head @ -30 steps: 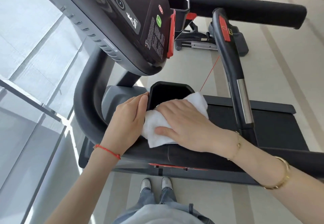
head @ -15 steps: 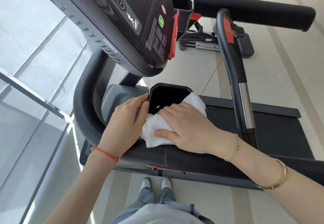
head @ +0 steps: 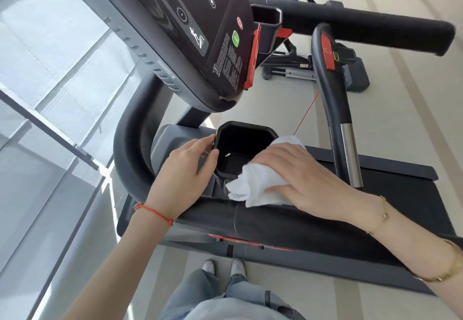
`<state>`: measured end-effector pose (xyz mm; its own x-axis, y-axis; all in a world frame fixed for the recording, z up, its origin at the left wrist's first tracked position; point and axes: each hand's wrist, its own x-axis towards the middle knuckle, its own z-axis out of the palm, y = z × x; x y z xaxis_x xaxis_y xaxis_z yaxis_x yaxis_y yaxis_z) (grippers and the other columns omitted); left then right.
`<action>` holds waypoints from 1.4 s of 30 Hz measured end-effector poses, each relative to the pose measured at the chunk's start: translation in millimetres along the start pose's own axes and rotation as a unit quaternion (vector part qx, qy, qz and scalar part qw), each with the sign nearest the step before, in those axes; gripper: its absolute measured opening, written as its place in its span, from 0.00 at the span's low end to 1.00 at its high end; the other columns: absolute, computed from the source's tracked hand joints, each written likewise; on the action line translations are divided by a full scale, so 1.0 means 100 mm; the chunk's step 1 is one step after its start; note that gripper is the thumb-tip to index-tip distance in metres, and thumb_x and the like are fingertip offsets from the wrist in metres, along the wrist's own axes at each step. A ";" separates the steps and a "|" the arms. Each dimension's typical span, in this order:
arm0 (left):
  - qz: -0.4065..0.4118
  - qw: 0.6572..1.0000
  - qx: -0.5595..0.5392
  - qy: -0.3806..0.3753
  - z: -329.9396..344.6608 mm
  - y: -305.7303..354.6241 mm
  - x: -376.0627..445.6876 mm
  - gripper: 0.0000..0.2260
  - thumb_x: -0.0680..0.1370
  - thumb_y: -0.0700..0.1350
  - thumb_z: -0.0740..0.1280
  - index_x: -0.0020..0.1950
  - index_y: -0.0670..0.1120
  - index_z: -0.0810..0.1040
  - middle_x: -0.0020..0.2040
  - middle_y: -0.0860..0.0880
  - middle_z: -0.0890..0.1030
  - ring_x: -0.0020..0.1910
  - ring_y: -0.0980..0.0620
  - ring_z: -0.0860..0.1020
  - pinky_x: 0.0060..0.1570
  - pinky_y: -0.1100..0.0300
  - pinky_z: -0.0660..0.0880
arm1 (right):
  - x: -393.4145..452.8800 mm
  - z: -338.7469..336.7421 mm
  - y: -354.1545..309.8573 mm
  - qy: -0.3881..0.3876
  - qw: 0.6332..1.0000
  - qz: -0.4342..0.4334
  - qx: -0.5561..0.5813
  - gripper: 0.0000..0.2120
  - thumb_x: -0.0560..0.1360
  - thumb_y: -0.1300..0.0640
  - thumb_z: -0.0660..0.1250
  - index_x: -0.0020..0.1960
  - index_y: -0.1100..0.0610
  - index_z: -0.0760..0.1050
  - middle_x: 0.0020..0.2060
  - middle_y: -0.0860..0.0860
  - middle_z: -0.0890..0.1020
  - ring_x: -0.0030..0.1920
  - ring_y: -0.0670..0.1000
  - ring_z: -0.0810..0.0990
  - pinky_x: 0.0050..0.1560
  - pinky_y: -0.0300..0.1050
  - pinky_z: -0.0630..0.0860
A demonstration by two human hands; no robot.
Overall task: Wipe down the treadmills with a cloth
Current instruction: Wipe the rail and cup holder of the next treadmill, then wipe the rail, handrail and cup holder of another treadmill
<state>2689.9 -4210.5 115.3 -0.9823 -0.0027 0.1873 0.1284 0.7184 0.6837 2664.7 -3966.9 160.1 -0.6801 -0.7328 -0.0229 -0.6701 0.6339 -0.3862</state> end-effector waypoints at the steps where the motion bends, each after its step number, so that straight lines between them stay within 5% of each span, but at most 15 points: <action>1: 0.002 1.000 0.007 0.003 0.00 0.00 0.00 0.18 0.81 0.51 0.61 0.70 0.50 0.74 0.55 0.54 0.81 0.53 0.58 0.78 0.55 0.63 0.75 | -0.01 0.01 -0.06 0.022 1.000 0.017 0.000 0.17 0.79 0.54 0.59 0.68 0.52 0.69 0.63 0.43 0.73 0.66 0.45 0.66 0.70 0.42 0.58; 9: 0.072 0.997 0.026 0.001 -0.07 0.05 -0.03 0.17 0.80 0.47 0.63 0.69 0.47 0.74 0.59 0.51 0.79 0.57 0.52 0.76 0.54 0.66 0.67 | -0.17 0.05 -0.56 0.173 0.960 0.212 -0.049 0.17 0.81 0.49 0.60 0.68 0.52 0.66 0.62 0.46 0.72 0.60 0.48 0.67 0.61 0.40 0.58; 14: 0.155 0.988 -0.001 -0.019 -0.19 0.18 -0.03 0.16 0.80 0.46 0.65 0.68 0.45 0.75 0.60 0.49 0.79 0.56 0.49 0.78 0.58 0.54 0.75 | -0.36 0.14 -0.92 0.250 0.916 0.306 -0.074 0.17 0.80 0.48 0.60 0.66 0.53 0.68 0.60 0.47 0.74 0.59 0.49 0.69 0.59 0.40 0.59; 22: 0.283 0.946 -0.036 -0.153 -0.09 0.53 -0.30 0.16 0.80 0.45 0.64 0.67 0.46 0.76 0.62 0.50 0.79 0.60 0.49 0.76 0.61 0.45 0.74 | -1.06 0.47 -1.47 0.311 0.831 0.458 -0.060 0.18 0.80 0.46 0.60 0.66 0.53 0.69 0.59 0.47 0.74 0.57 0.50 0.71 0.58 0.43 0.62; 30: 0.397 0.874 -0.082 -0.268 0.42 1.04 -0.74 0.14 0.80 0.45 0.64 0.65 0.47 0.77 0.59 0.51 0.80 0.57 0.49 0.78 0.61 0.47 0.74 | -2.02 0.95 -1.92 0.392 0.694 0.603 -0.016 0.15 0.80 0.47 0.59 0.64 0.51 0.68 0.57 0.46 0.75 0.55 0.50 0.71 0.55 0.43 0.62; 42: 0.546 0.714 -0.111 -0.424 1.71 2.48 -1.73 0.15 0.80 0.42 0.65 0.66 0.44 0.77 0.60 0.48 0.80 0.59 0.48 0.77 0.60 0.49 0.75 | -3.55 1.37 -2.35 0.463 0.471 0.751 -0.001 0.15 0.80 0.47 0.61 0.65 0.51 0.69 0.55 0.44 0.74 0.52 0.47 0.69 0.55 0.41 0.61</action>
<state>2868.4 -3913.2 131.9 0.0030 0.9644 0.2644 0.8069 -0.1585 0.5691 3104.4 -3889.8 132.9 -0.2247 0.9639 0.1429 0.7736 0.2656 -0.5753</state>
